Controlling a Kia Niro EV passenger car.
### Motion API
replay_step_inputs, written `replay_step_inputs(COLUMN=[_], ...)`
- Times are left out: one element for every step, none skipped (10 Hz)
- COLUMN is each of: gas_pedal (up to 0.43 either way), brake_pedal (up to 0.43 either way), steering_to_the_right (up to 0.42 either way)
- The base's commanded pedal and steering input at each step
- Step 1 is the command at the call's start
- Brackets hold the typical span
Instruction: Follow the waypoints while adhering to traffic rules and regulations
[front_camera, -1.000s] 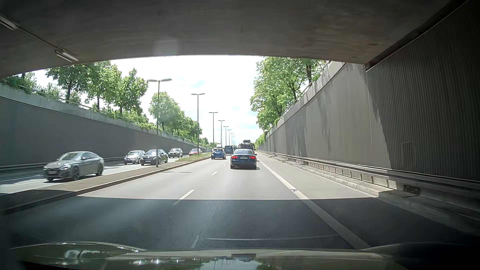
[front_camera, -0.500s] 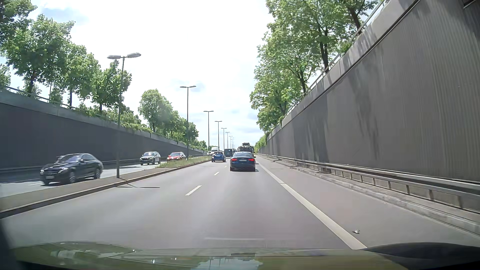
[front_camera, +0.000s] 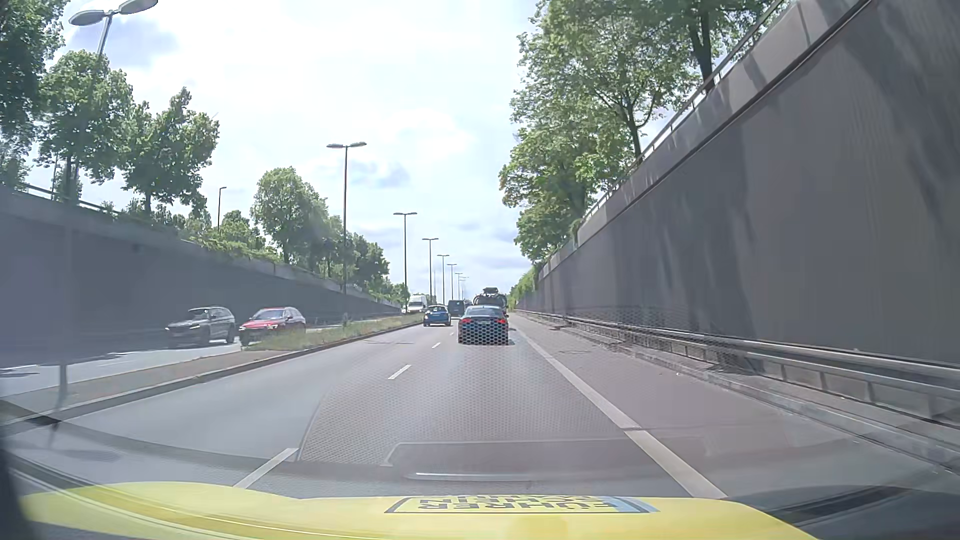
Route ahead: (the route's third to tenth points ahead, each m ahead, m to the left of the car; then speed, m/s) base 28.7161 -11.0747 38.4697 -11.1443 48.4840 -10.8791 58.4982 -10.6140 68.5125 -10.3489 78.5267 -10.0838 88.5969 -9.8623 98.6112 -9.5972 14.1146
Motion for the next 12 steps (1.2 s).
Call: replay_step_inputs(gas_pedal=[0.15, 0.138, 0.13, 0.13, 0.13, 0.13, 0.13, 0.13, 0.13, 0.13, 0.13, 0.13], brake_pedal=[0.0, 0.0, 0.0, 0.0, 0.0, 0.0, 0.0, 0.0, 0.0, 0.0, 0.0, 0.0], steering_to_the_right=[-0.002, -0.002, -0.002, -0.002, -0.002, -0.002, -0.003, -0.003, -0.003, -0.003, -0.003, -0.003])
